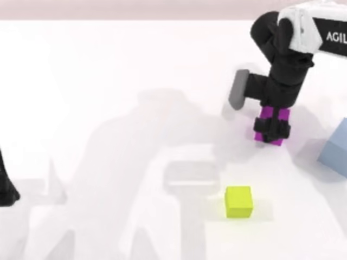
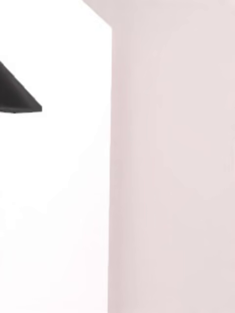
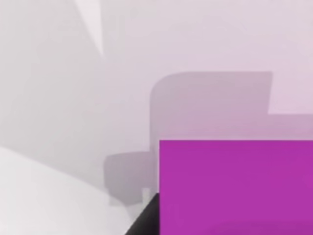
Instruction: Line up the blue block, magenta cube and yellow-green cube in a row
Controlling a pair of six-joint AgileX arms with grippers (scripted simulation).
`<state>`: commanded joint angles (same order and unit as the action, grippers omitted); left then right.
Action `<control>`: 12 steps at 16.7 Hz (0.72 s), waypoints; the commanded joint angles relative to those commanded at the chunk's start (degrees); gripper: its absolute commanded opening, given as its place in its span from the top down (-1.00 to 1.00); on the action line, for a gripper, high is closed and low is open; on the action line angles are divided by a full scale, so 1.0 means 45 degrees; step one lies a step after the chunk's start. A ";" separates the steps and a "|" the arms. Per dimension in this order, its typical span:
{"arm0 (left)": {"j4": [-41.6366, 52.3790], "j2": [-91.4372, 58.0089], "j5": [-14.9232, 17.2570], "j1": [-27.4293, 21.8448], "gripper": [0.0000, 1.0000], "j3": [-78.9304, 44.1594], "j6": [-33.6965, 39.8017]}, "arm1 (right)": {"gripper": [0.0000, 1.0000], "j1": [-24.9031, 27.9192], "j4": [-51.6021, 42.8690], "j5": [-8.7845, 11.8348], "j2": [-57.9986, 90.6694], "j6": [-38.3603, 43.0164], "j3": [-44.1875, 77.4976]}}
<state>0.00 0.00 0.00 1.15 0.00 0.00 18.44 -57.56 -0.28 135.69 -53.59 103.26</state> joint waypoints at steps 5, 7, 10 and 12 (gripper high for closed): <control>0.0000 0.0000 0.0000 0.0000 -1.00 0.0000 0.0000 | 1.00 -0.0009 -0.0233 0.0078 -0.0317 0.0125 -0.0022; 0.0000 0.0000 0.0000 0.0000 -1.00 0.0000 0.0000 | 1.00 0.0029 -0.0453 0.0081 -0.0353 0.0086 0.0194; 0.0000 0.0000 0.0000 0.0000 -1.00 0.0000 0.0000 | 1.00 0.0052 -0.1750 0.0089 -0.0630 0.0091 0.1166; 0.0000 0.0000 0.0000 0.0000 -1.00 0.0000 0.0000 | 1.00 0.0079 -0.2763 0.0088 -0.0849 0.0093 0.1862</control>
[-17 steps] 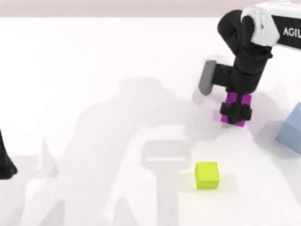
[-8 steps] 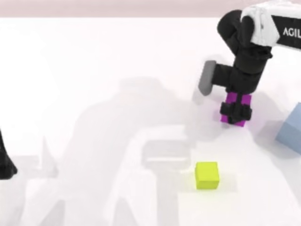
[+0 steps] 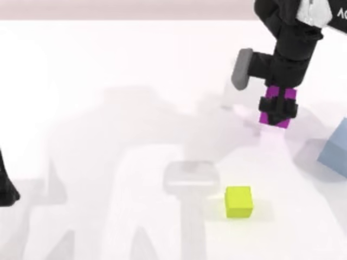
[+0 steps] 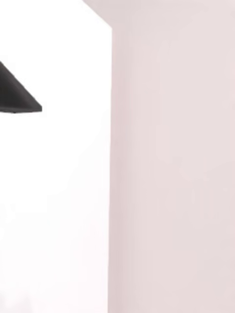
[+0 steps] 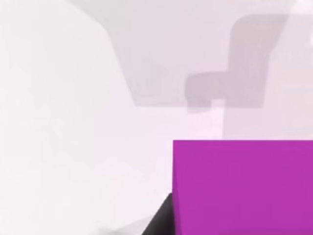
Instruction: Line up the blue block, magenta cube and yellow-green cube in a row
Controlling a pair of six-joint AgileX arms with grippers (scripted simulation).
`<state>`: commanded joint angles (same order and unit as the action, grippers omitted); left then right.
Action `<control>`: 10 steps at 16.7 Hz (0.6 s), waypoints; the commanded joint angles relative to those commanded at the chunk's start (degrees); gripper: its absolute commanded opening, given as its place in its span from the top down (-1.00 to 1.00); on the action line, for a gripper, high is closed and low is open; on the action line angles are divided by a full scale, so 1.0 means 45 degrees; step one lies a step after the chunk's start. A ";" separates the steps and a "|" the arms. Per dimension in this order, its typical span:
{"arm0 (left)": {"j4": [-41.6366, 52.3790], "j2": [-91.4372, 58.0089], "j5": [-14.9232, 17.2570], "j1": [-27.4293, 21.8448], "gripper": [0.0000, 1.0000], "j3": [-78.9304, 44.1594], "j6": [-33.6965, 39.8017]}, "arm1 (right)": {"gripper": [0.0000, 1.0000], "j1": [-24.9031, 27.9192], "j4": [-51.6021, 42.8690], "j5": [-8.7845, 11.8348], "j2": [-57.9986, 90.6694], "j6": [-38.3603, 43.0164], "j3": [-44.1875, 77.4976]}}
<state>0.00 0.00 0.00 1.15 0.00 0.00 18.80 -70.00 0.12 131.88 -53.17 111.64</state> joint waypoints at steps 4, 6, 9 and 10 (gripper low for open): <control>0.0000 0.0000 0.0000 0.0000 -1.00 0.0000 0.0000 | 1.00 0.0022 -0.0536 -0.0002 -0.0196 0.0008 0.0454; 0.0000 0.0000 0.0000 0.0000 -1.00 0.0000 0.0000 | 1.00 -0.0047 -0.0508 -0.0001 -0.0151 0.0028 0.0429; 0.0000 0.0000 0.0000 0.0000 -1.00 0.0000 0.0000 | 1.00 0.0422 -0.0441 0.0003 -0.0389 0.0180 0.0140; 0.0000 0.0000 0.0000 0.0000 -1.00 0.0000 0.0000 | 1.00 0.0803 -0.0385 0.0006 -0.0585 0.0320 -0.0096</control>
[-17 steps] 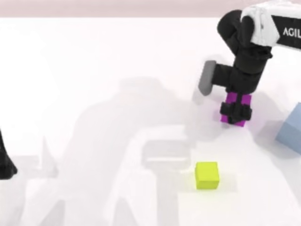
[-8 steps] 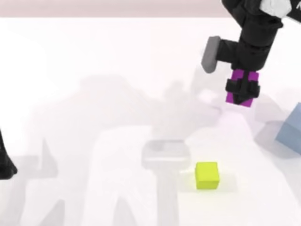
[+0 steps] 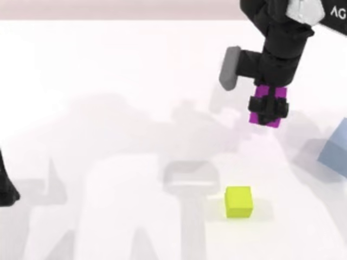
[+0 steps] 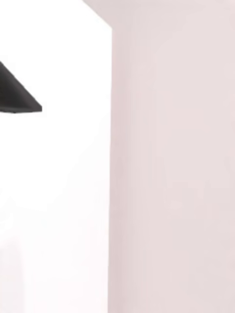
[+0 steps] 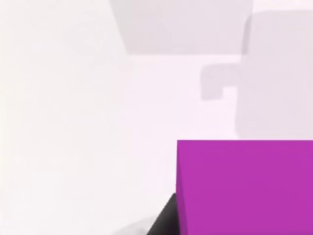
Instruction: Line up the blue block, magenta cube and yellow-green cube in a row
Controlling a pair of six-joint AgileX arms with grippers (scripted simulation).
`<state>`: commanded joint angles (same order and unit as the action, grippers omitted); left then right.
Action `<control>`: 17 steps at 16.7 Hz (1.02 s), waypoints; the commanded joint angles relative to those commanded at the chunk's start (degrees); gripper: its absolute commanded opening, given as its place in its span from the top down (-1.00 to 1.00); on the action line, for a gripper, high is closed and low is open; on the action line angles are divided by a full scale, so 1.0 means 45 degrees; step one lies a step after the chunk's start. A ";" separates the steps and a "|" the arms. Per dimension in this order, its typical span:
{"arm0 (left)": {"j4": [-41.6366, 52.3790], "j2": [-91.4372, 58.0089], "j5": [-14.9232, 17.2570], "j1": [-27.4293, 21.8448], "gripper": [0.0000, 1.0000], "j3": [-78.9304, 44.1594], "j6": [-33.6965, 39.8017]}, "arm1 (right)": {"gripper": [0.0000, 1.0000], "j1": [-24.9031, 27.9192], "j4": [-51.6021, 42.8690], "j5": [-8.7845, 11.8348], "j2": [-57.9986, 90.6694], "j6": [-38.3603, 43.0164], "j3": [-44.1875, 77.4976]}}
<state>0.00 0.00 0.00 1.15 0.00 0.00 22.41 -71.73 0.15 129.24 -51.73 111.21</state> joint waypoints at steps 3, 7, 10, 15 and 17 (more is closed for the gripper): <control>0.0000 0.0000 0.0000 0.0000 -1.00 0.0000 0.0000 | 1.00 0.1541 0.0232 0.0012 -0.0824 0.0631 -0.1027; 0.0000 0.0000 0.0000 0.0000 -1.00 0.0000 0.0000 | 1.00 0.3957 0.0575 0.0033 -0.2112 0.1609 -0.2699; 0.0000 0.0000 0.0000 0.0000 -1.00 0.0000 0.0000 | 1.00 0.5409 0.0796 0.0040 -0.2893 0.2179 -0.3678; 0.0000 0.0000 0.0000 0.0000 -1.00 0.0000 0.0000 | 1.00 0.5792 0.0869 0.0041 -0.3137 0.2353 -0.3982; 0.0000 0.0000 0.0000 0.0000 -1.00 0.0000 0.0000 | 1.00 0.5752 0.0875 0.0052 -0.3077 0.2359 -0.3981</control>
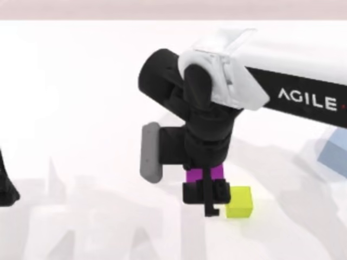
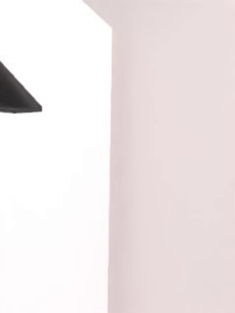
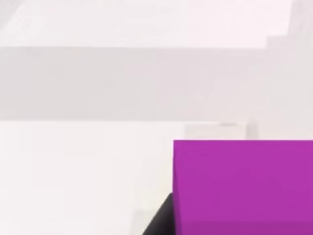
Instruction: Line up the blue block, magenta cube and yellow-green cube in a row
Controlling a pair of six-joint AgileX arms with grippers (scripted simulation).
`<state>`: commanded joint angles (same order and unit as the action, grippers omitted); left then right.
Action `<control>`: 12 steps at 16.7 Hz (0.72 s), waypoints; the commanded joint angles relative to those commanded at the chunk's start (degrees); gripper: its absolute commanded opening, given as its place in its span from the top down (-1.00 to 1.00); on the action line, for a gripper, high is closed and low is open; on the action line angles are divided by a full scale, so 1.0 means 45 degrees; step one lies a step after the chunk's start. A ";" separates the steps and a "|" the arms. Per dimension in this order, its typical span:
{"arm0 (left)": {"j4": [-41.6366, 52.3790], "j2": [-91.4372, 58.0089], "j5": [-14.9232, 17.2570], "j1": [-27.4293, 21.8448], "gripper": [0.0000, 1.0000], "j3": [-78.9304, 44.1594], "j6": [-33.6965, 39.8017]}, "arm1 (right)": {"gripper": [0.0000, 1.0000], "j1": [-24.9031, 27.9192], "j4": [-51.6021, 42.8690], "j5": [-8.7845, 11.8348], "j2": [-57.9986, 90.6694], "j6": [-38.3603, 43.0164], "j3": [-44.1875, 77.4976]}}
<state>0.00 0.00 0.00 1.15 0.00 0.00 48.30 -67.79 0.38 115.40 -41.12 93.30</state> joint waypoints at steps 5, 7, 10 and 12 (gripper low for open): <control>0.0000 0.0000 0.0000 0.0000 -1.00 0.0000 0.0000 | 1.00 0.0025 0.1906 -0.0009 0.0416 0.0031 -0.1363; 0.0000 0.0000 0.0000 0.0000 -1.00 0.0000 0.0000 | 1.00 0.0042 0.2809 -0.0012 0.0639 0.0041 -0.2024; 0.0000 0.0000 0.0000 0.0000 -1.00 0.0000 0.0000 | 1.00 0.0067 0.3237 -0.0017 0.0788 0.0033 -0.2396; 0.0000 0.0000 0.0000 0.0000 -1.00 0.0000 0.0000 | 1.00 0.0067 0.3237 -0.0017 0.0788 0.0033 -0.2396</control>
<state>0.00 0.00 0.00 1.15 0.00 0.00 48.60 -53.22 0.31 118.94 -40.97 82.52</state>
